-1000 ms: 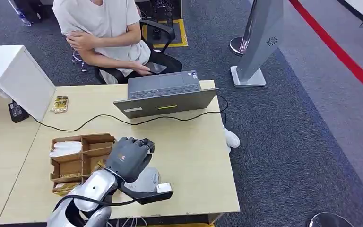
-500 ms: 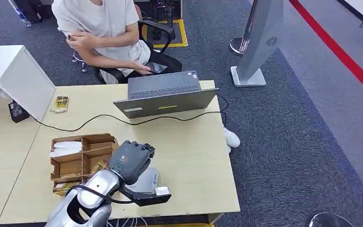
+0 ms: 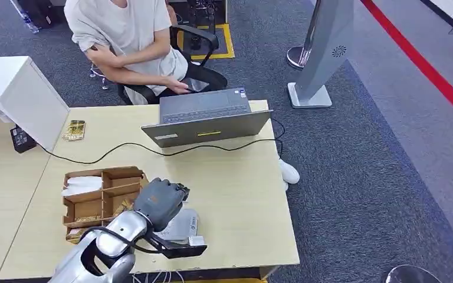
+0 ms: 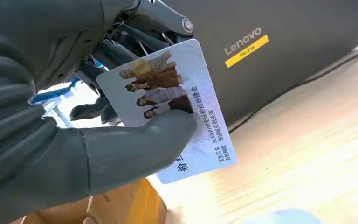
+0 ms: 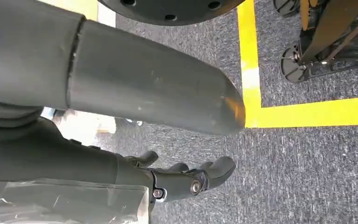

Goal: Pass the card to the sensor for recognition and then transmit it.

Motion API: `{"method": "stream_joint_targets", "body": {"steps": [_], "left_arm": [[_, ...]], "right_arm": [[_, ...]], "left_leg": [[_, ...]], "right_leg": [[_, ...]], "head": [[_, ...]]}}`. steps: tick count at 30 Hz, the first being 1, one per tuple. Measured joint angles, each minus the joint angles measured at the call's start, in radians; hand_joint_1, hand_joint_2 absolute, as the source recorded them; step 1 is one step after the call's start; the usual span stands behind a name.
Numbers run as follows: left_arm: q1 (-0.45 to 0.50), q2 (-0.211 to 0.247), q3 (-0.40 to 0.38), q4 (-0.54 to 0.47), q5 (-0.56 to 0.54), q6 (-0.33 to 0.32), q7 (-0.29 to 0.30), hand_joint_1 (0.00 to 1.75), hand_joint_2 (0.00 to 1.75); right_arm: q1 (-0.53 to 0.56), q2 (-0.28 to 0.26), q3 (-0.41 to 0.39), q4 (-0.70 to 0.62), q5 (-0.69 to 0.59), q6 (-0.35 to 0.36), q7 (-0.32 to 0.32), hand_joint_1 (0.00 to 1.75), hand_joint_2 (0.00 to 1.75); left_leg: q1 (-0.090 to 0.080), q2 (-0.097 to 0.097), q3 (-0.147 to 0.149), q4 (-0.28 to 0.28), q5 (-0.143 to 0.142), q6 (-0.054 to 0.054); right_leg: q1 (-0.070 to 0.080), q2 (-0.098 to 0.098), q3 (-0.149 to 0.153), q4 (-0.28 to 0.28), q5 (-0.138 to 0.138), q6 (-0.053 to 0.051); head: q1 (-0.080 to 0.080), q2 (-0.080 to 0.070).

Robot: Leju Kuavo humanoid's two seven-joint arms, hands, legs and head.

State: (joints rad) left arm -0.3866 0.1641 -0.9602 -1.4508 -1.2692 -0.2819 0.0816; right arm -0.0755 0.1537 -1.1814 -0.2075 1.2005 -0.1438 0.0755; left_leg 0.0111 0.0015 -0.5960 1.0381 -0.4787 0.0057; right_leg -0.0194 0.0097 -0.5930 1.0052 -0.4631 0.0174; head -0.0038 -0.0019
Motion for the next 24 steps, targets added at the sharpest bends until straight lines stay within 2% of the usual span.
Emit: {"method": "stream_joint_targets", "body": {"steps": [5,8,16,24], "left_arm": [[-0.004,0.067,-0.017,-0.032,0.014,0.009,-0.02,1.75,1.75],[-0.005,0.088,-0.022,-0.047,0.024,0.008,-0.021,1.75,1.75],[-0.015,0.108,-0.028,-0.059,0.039,0.003,-0.021,1.75,1.75],[-0.027,0.109,-0.045,-0.059,0.062,-0.013,-0.032,1.75,1.75]], "right_arm": [[0.0,0.0,-0.01,0.0,-0.011,0.0,0.0,0.0,0.0],[0.0,0.0,-0.014,0.0,-0.01,0.0,0.0,0.0,0.0],[0.0,0.0,-0.016,0.0,-0.01,0.0,-0.003,0.0,0.0],[-0.001,0.0,-0.016,0.0,-0.011,-0.001,-0.003,0.0,0.0]], "left_leg": [[0.0,0.0,0.0,0.0,0.0,0.0],[0.0,0.0,0.0,0.0,0.0,0.0],[0.0,0.0,0.0,0.0,0.0,0.0],[0.0,0.0,0.0,0.0,0.0,0.0]], "right_leg": [[0.0,0.0,0.0,0.0,0.0,0.0],[0.0,0.0,0.0,0.0,0.0,0.0],[0.0,0.0,0.0,0.0,0.0,0.0],[0.0,0.0,0.0,0.0,0.0,0.0]], "head": [[0.0,0.0],[0.0,0.0],[0.0,0.0],[0.0,0.0]]}}
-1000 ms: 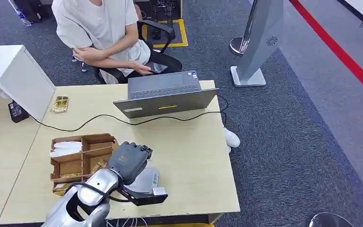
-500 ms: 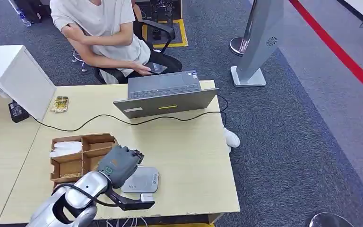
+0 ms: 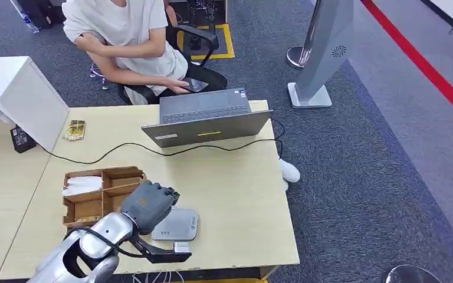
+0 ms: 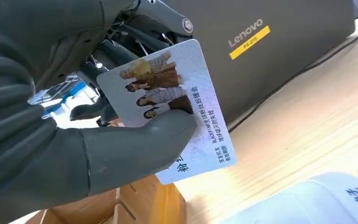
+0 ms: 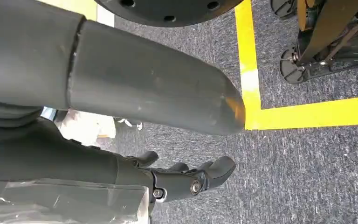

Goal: Pass the card to the sensor for recognition and then transmit it.

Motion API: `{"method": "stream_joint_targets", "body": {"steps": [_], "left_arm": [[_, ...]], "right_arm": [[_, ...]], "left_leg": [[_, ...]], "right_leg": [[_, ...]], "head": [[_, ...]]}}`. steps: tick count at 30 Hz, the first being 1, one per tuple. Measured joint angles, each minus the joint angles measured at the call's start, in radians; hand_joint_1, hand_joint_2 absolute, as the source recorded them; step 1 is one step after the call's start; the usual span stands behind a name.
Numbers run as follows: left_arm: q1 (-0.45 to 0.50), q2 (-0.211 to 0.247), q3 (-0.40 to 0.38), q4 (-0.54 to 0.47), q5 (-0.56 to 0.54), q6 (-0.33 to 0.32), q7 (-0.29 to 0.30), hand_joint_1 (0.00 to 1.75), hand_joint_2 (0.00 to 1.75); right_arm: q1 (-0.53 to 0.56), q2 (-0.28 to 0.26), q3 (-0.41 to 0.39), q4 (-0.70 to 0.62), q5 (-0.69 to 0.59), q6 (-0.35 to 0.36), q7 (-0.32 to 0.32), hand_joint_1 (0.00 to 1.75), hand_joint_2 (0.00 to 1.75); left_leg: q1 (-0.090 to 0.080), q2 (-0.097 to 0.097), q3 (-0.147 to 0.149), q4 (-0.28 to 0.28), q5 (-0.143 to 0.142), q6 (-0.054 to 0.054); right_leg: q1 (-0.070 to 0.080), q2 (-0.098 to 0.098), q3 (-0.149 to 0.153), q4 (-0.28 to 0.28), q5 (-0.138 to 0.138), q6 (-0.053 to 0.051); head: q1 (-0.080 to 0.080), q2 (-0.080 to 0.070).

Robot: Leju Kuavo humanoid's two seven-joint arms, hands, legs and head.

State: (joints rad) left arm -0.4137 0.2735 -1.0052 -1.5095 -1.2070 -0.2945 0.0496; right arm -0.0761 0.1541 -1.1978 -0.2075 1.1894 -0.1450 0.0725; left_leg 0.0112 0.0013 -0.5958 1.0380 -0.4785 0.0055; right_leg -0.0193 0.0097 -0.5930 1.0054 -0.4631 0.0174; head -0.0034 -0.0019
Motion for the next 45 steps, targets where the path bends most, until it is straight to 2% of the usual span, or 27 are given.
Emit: {"method": "stream_joint_targets", "body": {"steps": [7,16,24,30,40,45], "left_arm": [[-0.01,-0.003,-0.019,0.0,0.013,-0.006,-0.007,1.75,1.75],[-0.038,-0.002,-0.046,0.0,0.072,-0.041,-0.064,1.75,1.75],[-0.072,0.021,-0.061,-0.005,0.112,-0.071,-0.072,1.75,1.75],[-0.084,0.031,-0.075,-0.008,0.12,-0.075,-0.071,1.75,1.75],[-0.122,0.059,-0.101,-0.024,0.215,-0.138,-0.02,1.75,1.75],[-0.131,0.073,-0.101,-0.024,0.253,-0.144,-0.013,1.75,1.75]], "right_arm": [[-0.002,0.0,0.0,0.0,0.001,0.0,0.0,0.0,0.0],[-0.004,0.0,0.0,0.0,0.002,0.0,-0.001,0.0,0.0],[-0.004,0.0,0.0,0.0,0.002,0.001,0.0,0.0,0.0],[-0.004,0.0,0.0,0.0,0.002,0.001,0.0,0.0,0.0],[-0.004,-0.001,0.0,0.0,0.015,0.003,0.003,0.0,0.0],[-0.004,-0.005,0.0,0.0,0.019,0.013,0.005,0.0,0.0]], "left_leg": [[0.0,0.0,0.0,0.0,0.0,0.0],[0.0,0.0,0.0,0.0,0.0,0.0],[0.0,0.0,0.0,0.0,0.0,0.0],[0.0,0.0,0.0,0.0,0.0,0.0],[0.0,0.0,0.0,0.0,0.0,0.0],[0.0,0.0,0.0,0.0,0.0,0.0]], "right_leg": [[0.0,0.0,0.0,0.0,0.0,0.0],[0.0,0.0,0.0,0.0,0.0,0.0],[0.0,0.0,0.0,0.0,0.0,0.0],[0.0,0.0,0.0,0.0,0.0,0.0],[0.0,0.0,0.0,0.0,0.0,0.0],[0.0,0.0,0.0,0.0,0.0,0.0]], "head": [[0.0,0.0],[0.0,0.0],[0.0,0.0],[0.0,0.0],[0.0,0.0],[0.0,0.0]]}}
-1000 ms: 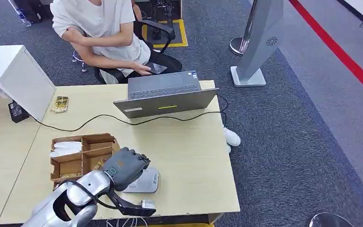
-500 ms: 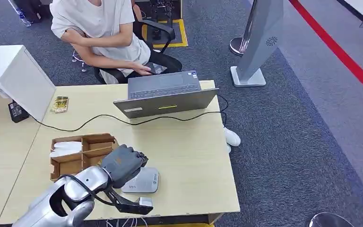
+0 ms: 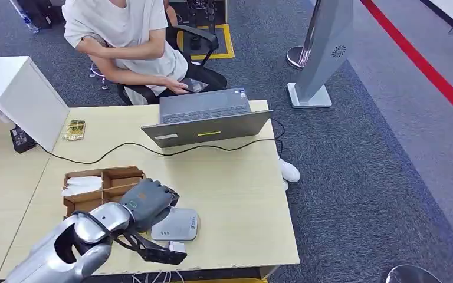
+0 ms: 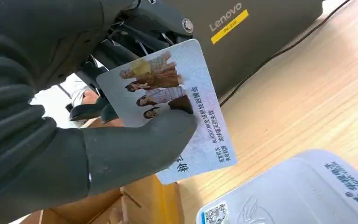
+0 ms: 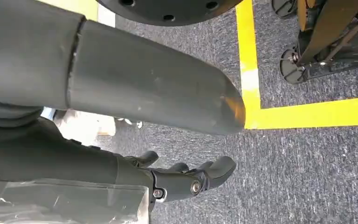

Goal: Pass the card to the sensor for recognition and then transmit it.

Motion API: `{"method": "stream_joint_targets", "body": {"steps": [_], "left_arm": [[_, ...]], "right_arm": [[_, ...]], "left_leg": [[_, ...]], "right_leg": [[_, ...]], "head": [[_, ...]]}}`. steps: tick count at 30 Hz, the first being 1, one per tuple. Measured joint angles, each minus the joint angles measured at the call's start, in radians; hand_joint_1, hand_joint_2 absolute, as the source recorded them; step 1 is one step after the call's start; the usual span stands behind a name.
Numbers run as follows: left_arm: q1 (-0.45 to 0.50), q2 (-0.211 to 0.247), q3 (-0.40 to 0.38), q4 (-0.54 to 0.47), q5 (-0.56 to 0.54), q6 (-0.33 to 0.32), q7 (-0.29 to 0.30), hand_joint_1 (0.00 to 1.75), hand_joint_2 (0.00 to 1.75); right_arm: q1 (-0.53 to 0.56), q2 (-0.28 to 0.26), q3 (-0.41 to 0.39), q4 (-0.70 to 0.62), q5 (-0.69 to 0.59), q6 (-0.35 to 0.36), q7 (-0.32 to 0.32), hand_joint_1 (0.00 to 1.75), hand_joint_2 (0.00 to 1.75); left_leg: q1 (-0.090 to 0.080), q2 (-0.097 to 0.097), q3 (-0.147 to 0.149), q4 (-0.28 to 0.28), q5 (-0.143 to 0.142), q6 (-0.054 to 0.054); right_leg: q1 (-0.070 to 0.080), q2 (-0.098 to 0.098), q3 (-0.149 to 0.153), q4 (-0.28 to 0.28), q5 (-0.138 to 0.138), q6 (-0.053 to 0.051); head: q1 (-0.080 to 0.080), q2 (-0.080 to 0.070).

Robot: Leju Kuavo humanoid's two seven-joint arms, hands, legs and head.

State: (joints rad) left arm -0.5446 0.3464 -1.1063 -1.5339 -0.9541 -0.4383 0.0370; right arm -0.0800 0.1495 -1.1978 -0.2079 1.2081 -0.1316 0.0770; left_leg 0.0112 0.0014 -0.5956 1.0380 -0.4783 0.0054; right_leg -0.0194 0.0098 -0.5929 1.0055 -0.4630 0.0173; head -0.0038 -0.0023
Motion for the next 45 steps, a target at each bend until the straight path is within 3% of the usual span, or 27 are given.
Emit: {"method": "stream_joint_targets", "body": {"steps": [19,33,41,45], "left_arm": [[0.0,0.018,-0.001,0.0,0.011,0.001,0.0,1.75,1.75],[-0.02,0.037,-0.008,-0.01,0.104,-0.023,0.013,1.75,1.75],[0.009,0.031,-0.028,0.0,0.098,0.01,-0.002,1.75,1.75],[0.048,-0.019,-0.035,0.068,0.077,0.095,-0.023,1.75,1.75]], "right_arm": [[0.0,-0.003,0.0,0.0,0.001,0.003,0.002,0.0,0.0],[0.0,-0.008,0.001,0.0,0.018,0.005,0.001,0.0,0.0],[-0.001,-0.008,0.002,0.0,0.023,0.004,0.001,0.0,0.0],[-0.002,-0.008,0.003,0.0,0.034,0.004,0.002,0.0,0.0]], "left_leg": [[0.0,0.0,0.0,0.0,0.0,0.0],[0.0,0.0,0.0,0.0,0.0,0.0],[0.0,0.0,0.0,0.0,0.0,0.0],[0.0,0.0,0.0,0.0,0.0,0.0]], "right_leg": [[0.0,0.0,0.0,0.0,0.0,0.0],[0.0,0.0,0.0,0.0,0.0,0.0],[0.0,0.0,0.0,0.0,0.0,0.0],[-0.001,-0.001,0.0,0.0,0.0,0.0]], "head": [[0.0,0.0],[0.0,0.0],[0.0,0.0],[0.001,0.0]]}}
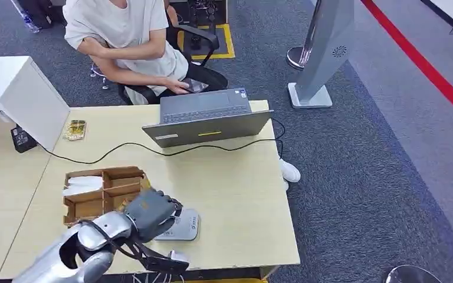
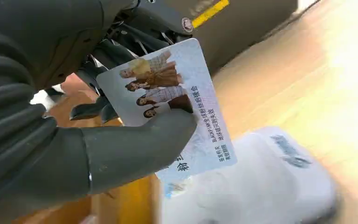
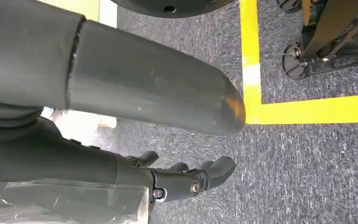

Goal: Pass the card to the sensor for recognition and then transmit it.

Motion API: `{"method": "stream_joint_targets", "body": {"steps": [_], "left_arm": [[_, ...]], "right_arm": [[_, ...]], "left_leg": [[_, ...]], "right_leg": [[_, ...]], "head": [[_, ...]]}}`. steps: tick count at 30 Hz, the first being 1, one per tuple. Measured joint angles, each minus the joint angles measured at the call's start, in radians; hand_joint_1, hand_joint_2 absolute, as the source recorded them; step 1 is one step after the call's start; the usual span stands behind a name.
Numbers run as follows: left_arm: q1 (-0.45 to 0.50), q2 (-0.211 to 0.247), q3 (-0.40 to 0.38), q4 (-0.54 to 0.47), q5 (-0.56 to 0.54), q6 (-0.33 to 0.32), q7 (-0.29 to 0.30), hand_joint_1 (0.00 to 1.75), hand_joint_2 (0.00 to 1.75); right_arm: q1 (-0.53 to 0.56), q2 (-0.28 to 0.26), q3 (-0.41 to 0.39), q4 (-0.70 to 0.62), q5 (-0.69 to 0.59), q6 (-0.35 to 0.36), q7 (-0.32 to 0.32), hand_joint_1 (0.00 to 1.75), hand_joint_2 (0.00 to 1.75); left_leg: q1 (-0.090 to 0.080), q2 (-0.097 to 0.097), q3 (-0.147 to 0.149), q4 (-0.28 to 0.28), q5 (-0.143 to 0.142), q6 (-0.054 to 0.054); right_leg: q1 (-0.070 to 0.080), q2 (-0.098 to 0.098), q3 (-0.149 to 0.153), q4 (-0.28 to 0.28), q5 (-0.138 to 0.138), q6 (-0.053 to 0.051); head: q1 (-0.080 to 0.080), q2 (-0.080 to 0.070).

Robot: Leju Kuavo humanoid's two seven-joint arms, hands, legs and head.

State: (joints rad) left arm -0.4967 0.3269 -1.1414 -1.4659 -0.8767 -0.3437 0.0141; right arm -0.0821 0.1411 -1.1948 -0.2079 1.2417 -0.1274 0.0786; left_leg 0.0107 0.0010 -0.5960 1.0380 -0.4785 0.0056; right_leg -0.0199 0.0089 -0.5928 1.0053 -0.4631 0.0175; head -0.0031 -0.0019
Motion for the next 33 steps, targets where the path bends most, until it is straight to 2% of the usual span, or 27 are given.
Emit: {"method": "stream_joint_targets", "body": {"steps": [4,11,25,29,31,33], "left_arm": [[0.023,-0.037,-0.011,0.051,-0.006,0.019,-0.003,1.75,1.75],[0.042,-0.071,-0.011,0.109,-0.039,0.043,0.029,1.75,1.75],[0.128,-0.085,-0.011,0.173,-0.095,0.069,0.055,1.75,1.75],[0.13,-0.089,-0.009,0.164,-0.162,0.16,0.079,1.75,1.75],[0.131,-0.091,0.016,0.107,-0.206,0.232,0.097,1.75,1.75],[0.133,-0.114,0.075,0.011,-0.262,0.29,0.103,1.75,1.75]], "right_arm": [[-0.001,0.0,0.001,0.0,0.001,0.0,0.0,0.0,0.0],[-0.002,0.0,0.014,0.0,0.01,0.0,0.001,0.0,0.0],[-0.002,0.0,0.024,0.0,0.021,0.0,0.009,0.0,0.0],[0.0,0.0,0.024,0.0,0.015,0.0,0.008,0.0,0.0],[0.002,0.0,0.024,0.0,0.009,-0.002,-0.003,0.0,0.0],[0.003,0.0,0.024,0.0,0.001,-0.005,-0.015,0.0,0.0]], "left_leg": [[0.0,0.0,0.0,0.0,0.0,0.0],[0.0,-0.001,0.002,-0.001,0.0,0.0],[0.0,-0.003,0.005,-0.001,0.001,0.001],[0.0,-0.003,0.005,0.0,0.001,0.001],[0.0,-0.003,0.004,0.0,0.001,0.001],[0.0,-0.004,0.003,0.0,0.001,0.001]], "right_leg": [[0.0,0.0,0.0,0.0,0.0,0.0],[0.0,-0.002,0.004,0.0,0.0,0.0],[0.0,-0.003,0.006,0.0,-0.001,0.001],[0.0,-0.003,0.005,0.0,-0.001,0.001],[0.0,-0.003,0.005,0.0,-0.001,0.001],[0.0,-0.004,0.005,0.0,-0.001,0.001]], "head": [[0.0,0.0],[0.0,0.0],[0.001,0.0],[0.0,0.0],[0.0,0.0],[0.0,0.0]]}}
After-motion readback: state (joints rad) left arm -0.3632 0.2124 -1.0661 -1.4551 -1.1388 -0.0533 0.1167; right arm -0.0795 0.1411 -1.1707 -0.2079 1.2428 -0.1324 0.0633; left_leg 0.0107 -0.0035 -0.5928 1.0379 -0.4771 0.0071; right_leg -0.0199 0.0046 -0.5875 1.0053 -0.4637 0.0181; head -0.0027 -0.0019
